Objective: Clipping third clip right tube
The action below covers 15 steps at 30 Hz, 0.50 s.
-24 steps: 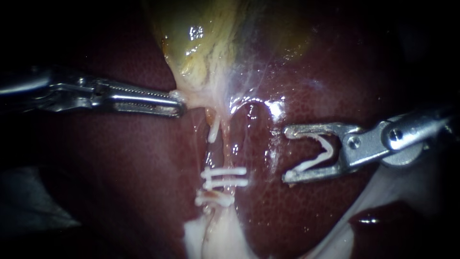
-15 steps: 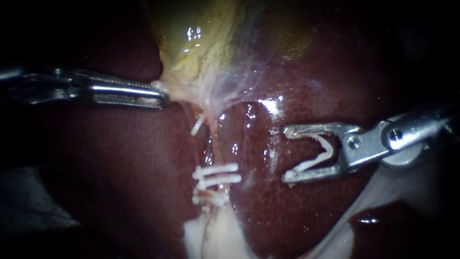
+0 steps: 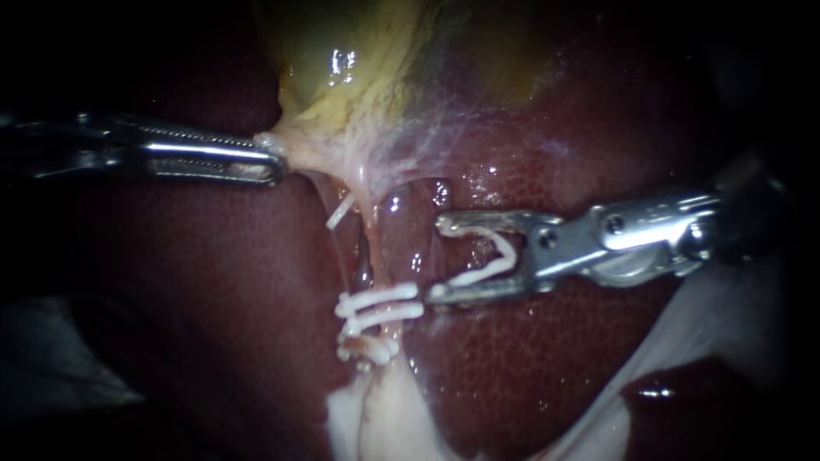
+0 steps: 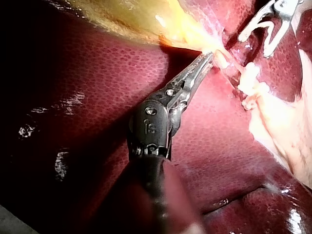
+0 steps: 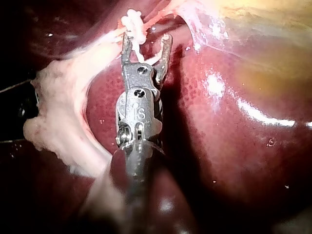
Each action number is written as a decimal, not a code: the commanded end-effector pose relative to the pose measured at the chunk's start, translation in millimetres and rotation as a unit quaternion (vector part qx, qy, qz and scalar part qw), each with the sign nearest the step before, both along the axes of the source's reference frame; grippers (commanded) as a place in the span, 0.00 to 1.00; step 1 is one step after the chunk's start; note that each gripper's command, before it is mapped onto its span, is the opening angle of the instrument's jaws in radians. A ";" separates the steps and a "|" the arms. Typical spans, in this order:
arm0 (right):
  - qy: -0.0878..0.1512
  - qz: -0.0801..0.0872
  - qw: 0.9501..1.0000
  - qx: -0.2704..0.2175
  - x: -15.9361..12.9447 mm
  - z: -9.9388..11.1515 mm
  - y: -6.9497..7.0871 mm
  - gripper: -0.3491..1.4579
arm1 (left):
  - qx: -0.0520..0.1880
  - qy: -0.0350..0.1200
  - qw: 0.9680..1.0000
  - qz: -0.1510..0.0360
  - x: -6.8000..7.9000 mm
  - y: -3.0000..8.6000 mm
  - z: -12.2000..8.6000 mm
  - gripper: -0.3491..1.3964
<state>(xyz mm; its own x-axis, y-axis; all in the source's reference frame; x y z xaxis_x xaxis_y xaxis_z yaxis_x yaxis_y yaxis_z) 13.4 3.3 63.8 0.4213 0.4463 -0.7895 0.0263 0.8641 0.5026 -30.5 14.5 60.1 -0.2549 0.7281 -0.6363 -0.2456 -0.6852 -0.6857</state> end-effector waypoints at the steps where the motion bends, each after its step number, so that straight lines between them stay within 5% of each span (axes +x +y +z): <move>1: 0.002 0.002 1.000 0.006 0.7 0.9 0.0 0.47 | 0.000 0.000 1.000 0.000 0.0 0.0 0.0 0.00; 8: 0.019 0.019 0.998 0.055 3.5 4.3 0.1 0.47 | 0.000 0.000 1.000 0.000 0.0 -0.1 0.0 0.00; 15: 0.097 0.042 0.984 0.141 5.2 4.9 0.8 0.47 | 0.000 0.001 1.000 -0.001 -0.1 -0.2 -0.2 0.00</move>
